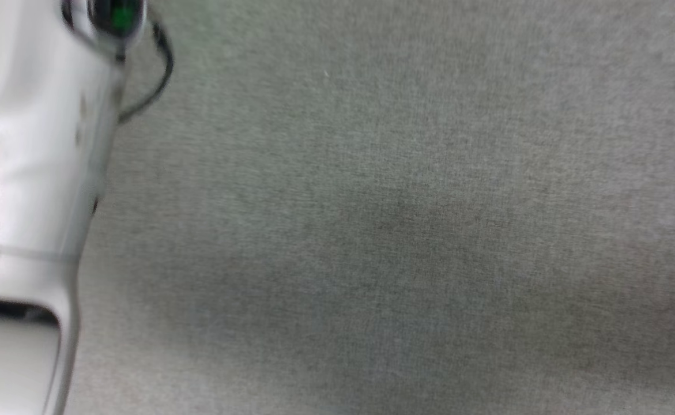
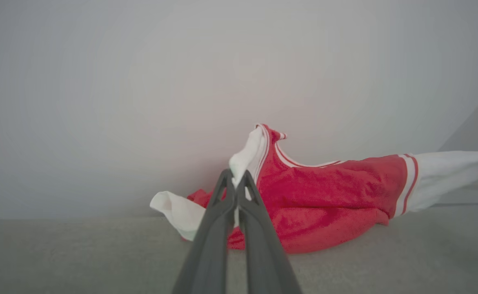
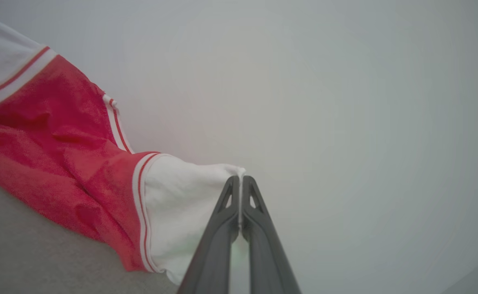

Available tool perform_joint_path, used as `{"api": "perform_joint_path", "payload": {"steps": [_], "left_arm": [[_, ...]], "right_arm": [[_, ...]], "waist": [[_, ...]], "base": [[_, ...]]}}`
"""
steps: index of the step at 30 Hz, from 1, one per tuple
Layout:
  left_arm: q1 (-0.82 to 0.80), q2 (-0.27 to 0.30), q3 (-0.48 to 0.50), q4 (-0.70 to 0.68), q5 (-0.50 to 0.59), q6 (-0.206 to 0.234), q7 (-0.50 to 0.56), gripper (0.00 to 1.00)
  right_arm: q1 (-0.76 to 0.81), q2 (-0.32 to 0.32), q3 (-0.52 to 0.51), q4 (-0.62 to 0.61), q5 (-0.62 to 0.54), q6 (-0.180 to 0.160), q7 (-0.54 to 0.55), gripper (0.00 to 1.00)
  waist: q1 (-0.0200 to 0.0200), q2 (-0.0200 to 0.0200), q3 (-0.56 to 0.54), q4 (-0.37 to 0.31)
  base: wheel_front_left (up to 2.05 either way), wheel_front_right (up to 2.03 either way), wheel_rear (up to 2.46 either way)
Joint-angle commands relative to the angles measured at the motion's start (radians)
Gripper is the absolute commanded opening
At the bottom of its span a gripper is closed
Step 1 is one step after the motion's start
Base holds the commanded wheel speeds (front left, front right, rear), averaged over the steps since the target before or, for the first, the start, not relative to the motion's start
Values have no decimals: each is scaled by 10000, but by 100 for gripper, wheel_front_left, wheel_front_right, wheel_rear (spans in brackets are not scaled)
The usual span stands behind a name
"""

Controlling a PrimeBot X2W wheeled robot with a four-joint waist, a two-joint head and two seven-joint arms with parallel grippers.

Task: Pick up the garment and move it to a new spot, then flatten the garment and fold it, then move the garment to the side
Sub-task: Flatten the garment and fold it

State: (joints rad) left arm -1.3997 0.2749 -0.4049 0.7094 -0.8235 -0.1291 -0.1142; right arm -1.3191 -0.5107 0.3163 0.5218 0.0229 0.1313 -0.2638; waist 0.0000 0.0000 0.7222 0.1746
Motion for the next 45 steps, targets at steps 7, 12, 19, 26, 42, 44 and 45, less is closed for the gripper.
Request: {"api": "perform_joint_path", "payload": {"steps": [7, 12, 19, 26, 42, 44, 45], "left_arm": [[3004, 1254, -874, -1088, -799, -16, -124, 0], [5160, 1837, -1169, -1626, -906, -7, -539, 0], [7797, 2197, -1225, -2220, -1157, 360, -930, 0], [9977, 2753, -803, -3072, -1494, 1035, -1225, 0], [14212, 3184, 349, -5600, -1621, 2810, -1497, 0], [14423, 3100, 416, -5693, -1638, 2882, -1502, 0], [14485, 3058, 457, -5717, -1613, 2904, -1500, 0]], "right_arm": [[3057, -799, 30, -817, 1275, -10, 160, 0], [5461, -961, -422, -1637, 1731, -10, 273, 0], [8716, -851, -1231, -2786, 1590, -10, 312, 0], [11325, -282, -2294, -3499, 1224, -10, 331, 0], [15642, 1852, -4121, -5142, 580, -11, 645, 0], [15876, 2061, -4100, -5253, 526, -11, 686, 0], [15955, 2111, -4097, -5305, 483, -11, 688, 0]], "waist": [[0, 0, -2520, 125], [0, 0, -3449, -12], [0, 0, -4526, -192], [0, 0, -5281, -502], [0, 0, -5514, -579], [0, 0, -5475, -593], [0, 0, -5455, -596]], "base": [[0, 0, 0], [0, 0, 0], [0, 0, 0], [0, 0, 0], [0, 0, 0], [0, 0, 0], [0, 0, 0]]}}
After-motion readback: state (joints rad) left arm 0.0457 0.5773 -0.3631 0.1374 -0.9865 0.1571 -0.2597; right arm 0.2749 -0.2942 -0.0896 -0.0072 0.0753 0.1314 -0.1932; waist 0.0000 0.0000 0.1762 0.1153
